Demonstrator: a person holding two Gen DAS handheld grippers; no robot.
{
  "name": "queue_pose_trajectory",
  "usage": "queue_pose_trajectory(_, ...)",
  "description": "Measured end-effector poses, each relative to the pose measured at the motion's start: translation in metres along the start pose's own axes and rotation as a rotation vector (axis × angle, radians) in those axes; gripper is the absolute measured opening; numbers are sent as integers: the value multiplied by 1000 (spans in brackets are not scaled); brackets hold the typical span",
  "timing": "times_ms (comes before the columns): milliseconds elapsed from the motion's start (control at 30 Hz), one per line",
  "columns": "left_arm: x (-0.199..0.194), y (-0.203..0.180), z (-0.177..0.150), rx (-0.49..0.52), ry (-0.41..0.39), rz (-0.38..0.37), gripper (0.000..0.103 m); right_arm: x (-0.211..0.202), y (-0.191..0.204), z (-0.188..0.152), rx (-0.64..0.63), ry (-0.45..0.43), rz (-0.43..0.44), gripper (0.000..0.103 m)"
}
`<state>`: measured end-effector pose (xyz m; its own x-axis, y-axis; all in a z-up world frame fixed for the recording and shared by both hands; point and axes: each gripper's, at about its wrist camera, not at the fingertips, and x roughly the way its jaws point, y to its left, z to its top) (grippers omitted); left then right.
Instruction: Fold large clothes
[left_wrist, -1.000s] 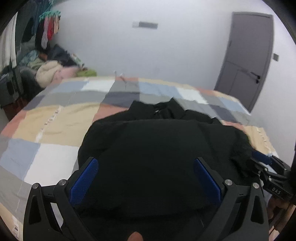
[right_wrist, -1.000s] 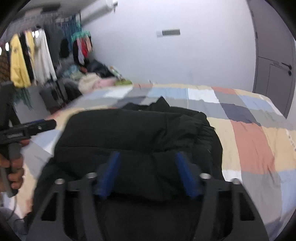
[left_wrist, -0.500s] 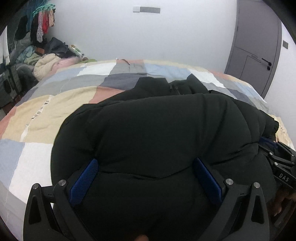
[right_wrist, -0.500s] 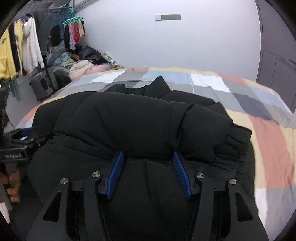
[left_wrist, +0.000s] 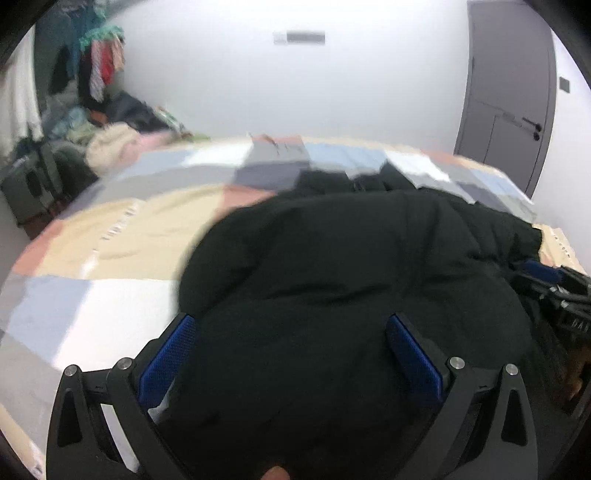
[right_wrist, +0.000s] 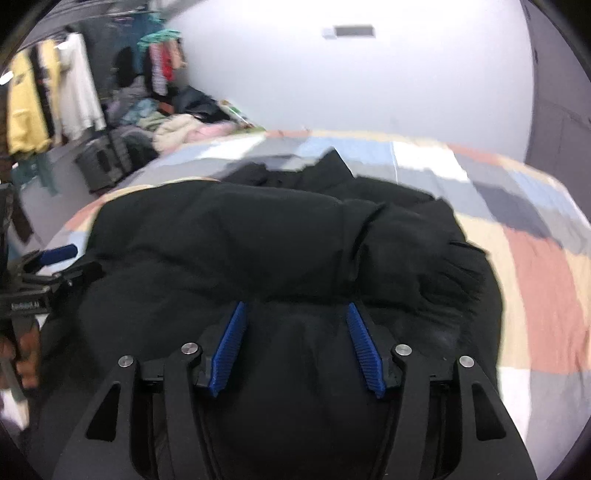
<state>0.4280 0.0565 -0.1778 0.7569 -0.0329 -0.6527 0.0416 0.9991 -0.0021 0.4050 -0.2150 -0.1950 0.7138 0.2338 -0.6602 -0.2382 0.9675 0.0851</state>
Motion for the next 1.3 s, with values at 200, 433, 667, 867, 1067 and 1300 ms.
queue_pose_trajectory(200,-23,55,-34,-126,50,19,103,-57,-24,-28,12,-79,-16,67)
queue_pose_trajectory(433,11,67,-63,-60,206,140,103,-48,-84,-56,106,28,-182,83)
queue_pose_trajectory(667,30,65,-65,-71,182,196,103,-5,-106,-70,125,151,-238,83)
queue_pose_trajectory(867,23,86,-56,-219,91,232,103,-13,-109,-52,105,15,-290,83)
queue_pose_trajectory(1067,27,97,-54,-242,83,282,103,-22,-117,-44,104,-72,-319,83)
queue_pose_trajectory(1300,29,108,-60,-290,127,253,103,-8,-135,-59,175,-45,-305,89)
